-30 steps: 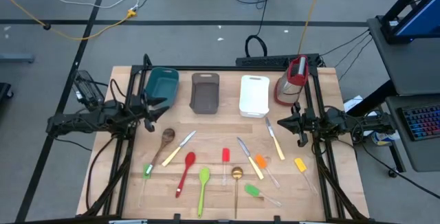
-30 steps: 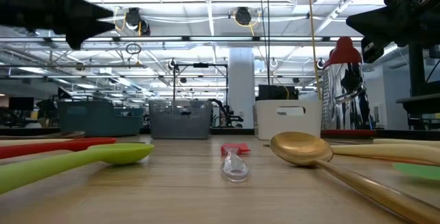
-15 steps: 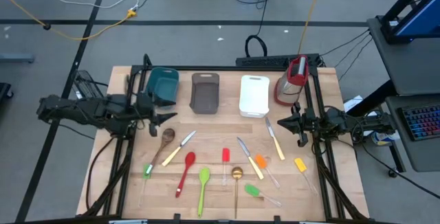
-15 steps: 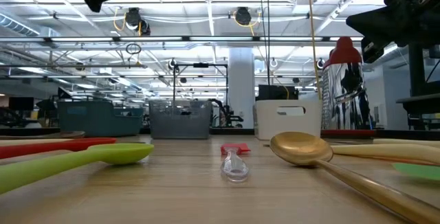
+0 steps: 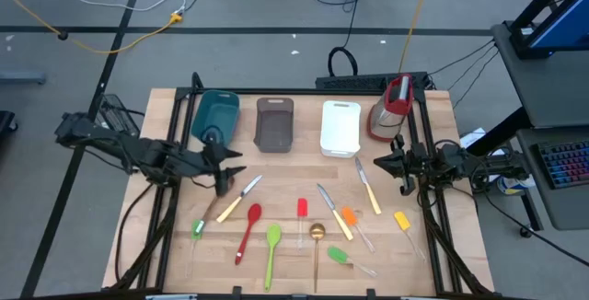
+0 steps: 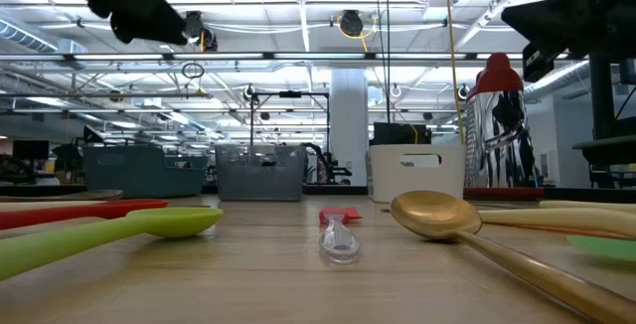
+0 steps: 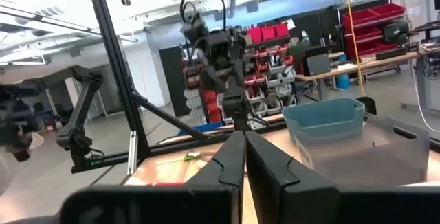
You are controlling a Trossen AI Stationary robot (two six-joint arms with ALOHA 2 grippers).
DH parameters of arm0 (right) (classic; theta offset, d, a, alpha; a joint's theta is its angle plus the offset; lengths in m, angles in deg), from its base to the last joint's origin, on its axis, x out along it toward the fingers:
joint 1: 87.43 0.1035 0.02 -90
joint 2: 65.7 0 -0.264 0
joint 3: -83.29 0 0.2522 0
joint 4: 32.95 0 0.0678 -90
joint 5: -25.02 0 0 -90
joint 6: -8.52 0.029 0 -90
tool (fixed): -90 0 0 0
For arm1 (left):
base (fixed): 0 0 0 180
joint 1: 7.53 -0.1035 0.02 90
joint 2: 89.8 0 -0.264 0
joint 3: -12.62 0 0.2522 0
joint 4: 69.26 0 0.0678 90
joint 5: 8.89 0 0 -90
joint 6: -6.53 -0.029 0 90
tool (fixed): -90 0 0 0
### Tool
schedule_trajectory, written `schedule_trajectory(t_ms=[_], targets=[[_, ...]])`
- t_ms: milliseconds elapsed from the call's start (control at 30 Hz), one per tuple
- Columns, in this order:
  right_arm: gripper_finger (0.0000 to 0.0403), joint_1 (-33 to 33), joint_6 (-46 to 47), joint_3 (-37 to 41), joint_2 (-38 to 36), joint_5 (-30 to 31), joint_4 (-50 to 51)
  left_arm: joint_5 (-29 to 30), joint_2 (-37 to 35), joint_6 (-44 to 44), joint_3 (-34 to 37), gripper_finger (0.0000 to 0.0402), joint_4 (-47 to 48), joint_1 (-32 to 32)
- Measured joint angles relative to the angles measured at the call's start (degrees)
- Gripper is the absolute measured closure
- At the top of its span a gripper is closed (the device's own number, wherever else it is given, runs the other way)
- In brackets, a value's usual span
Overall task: Pick & Place Kitchen Items
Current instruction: Put the brown serving spoon into the blue bin
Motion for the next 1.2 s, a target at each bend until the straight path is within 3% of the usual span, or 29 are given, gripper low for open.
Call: schedule_trajectory(t_ms=[233,500,700,833,933,1200], targets=[[0.0394,-0.02,-0.02,0.0,0.0,0.16,0.67,-3.31,5.41,15.33,0.0,0.0199,10.31,3.34],[0.0393,-0.02,-0.74,0.0,0.0,2.76,0.27,-16.5,12.85,39.64,0.0,0.0199,22.14,7.26],[0.035,-0.02,-0.17,-0.01,1.75,3.63,0.69,-22.05,17.07,55.86,0.0,0.0199,26.21,10.37],[0.0301,-0.02,-0.07,0.0,3.62,9.07,0.61,-22.09,19.88,58.68,0.02,0.0199,25.62,12.81],[0.0275,0.0,-0.02,-0.02,4.9,9.13,0.52,-22.17,22.23,59.53,0.04,0.0199,25.87,14.06],[0.0258,0.0,0.2,-0.02,6.54,9.05,0.32,-26.34,28.48,62.02,0.07,0.0199,26.0,14.95]])
